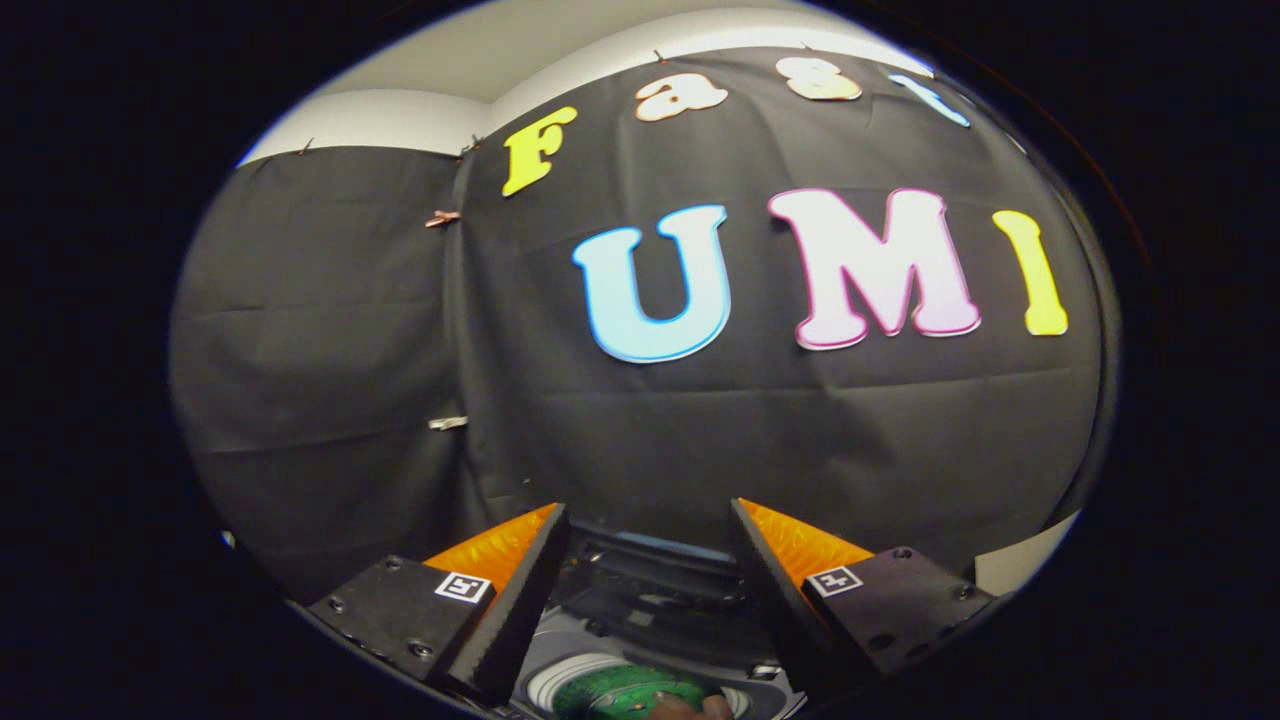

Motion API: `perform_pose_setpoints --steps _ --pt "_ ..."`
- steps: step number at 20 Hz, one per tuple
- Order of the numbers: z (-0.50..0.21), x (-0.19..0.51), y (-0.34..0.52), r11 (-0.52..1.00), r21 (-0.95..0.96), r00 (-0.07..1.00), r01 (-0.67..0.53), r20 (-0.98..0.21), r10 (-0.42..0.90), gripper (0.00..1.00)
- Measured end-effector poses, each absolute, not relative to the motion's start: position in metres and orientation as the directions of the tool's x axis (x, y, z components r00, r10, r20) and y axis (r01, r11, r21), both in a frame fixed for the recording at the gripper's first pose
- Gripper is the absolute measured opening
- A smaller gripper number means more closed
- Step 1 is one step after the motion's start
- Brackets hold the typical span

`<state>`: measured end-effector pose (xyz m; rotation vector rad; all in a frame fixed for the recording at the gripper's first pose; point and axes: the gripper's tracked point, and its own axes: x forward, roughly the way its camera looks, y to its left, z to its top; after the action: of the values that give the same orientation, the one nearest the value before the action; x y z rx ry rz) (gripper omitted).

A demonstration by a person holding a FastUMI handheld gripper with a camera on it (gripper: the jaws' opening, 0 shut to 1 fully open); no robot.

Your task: Put the clothes into the washing machine and then close the washing machine lid.

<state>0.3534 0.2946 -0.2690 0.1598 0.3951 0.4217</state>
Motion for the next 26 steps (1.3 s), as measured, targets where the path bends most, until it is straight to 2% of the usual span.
perform_pose_setpoints --steps 3,7,12,16,22,26 --pt "-0.279 0.368 0.281 0.945 0.220 0.879 -0.241 -0.365 0.308 0.98" --pt "-0.306 0.382 0.252 0.966 0.227 0.873 -0.122 -0.438 0.213 0.99" --pt "-0.331 0.394 0.232 0.986 0.156 0.861 -0.052 -0.494 0.123 0.98" --pt "-0.350 0.396 0.226 0.992 0.123 0.832 -0.028 -0.547 0.092 0.99" --pt "-0.355 0.397 0.225 0.996 0.072 0.834 -0.051 -0.546 0.083 0.99" --pt "-0.357 0.390 0.224 0.995 0.086 0.789 -0.047 -0.608 0.090 1.00"
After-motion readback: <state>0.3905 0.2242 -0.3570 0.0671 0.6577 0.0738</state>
